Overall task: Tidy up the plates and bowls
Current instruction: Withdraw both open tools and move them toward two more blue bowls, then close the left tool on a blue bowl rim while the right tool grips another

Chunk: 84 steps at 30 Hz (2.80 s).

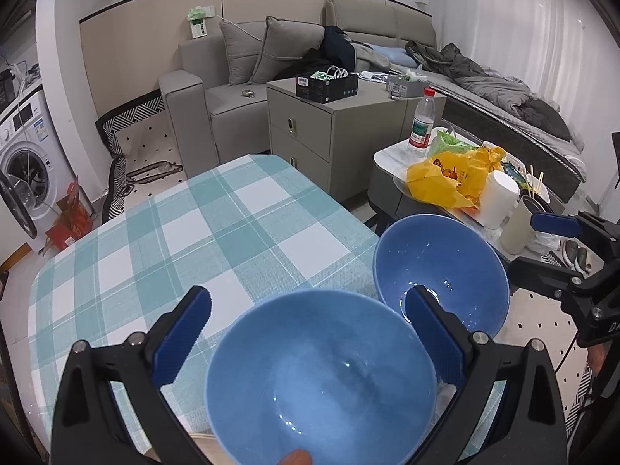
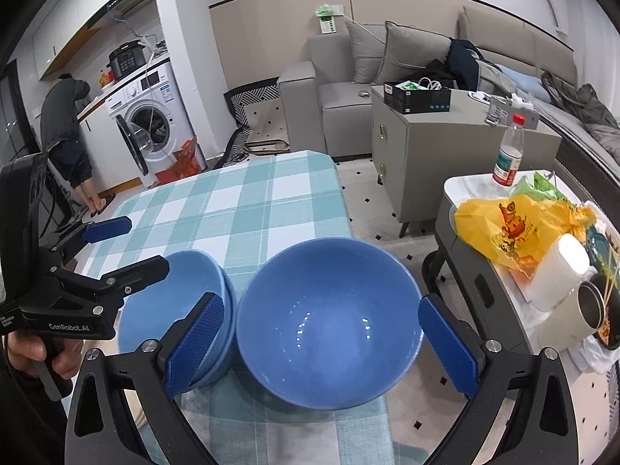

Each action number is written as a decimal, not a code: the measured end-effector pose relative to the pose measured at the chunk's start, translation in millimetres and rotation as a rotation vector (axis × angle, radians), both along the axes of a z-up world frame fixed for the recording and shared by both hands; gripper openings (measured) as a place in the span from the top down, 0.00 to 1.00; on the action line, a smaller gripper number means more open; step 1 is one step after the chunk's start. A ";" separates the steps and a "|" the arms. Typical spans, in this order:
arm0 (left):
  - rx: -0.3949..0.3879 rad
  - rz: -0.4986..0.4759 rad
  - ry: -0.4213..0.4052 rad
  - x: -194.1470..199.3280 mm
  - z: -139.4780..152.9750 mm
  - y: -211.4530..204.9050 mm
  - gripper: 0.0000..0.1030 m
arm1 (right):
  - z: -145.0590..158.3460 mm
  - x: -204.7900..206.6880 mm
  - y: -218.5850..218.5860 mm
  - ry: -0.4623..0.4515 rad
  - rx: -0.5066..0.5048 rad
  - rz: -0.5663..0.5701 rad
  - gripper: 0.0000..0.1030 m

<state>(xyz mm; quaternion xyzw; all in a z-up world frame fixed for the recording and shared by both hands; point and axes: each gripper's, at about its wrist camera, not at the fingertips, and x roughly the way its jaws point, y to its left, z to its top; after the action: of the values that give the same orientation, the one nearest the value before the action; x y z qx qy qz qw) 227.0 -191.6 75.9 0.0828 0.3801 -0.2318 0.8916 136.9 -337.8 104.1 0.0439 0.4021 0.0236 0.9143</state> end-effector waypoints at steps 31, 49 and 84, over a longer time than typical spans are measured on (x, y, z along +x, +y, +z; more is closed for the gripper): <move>0.093 -0.144 0.095 37.3 -30.0 -76.0 0.02 | -62.1 -13.3 -75.2 0.098 0.105 -0.272 0.01; 0.165 -0.195 0.203 56.4 -59.4 -104.3 0.04 | -93.2 1.0 -61.0 0.180 0.126 -0.217 0.02; 0.154 -0.344 0.265 44.7 -66.5 -112.1 0.41 | -96.6 2.5 -52.1 0.177 0.187 -0.147 0.25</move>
<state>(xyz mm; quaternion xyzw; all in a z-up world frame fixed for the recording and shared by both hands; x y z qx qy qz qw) 271.7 -303.6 9.4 0.1828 0.4906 -0.3595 0.7724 139.3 -389.8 7.5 0.1603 0.4729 -0.0100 0.8663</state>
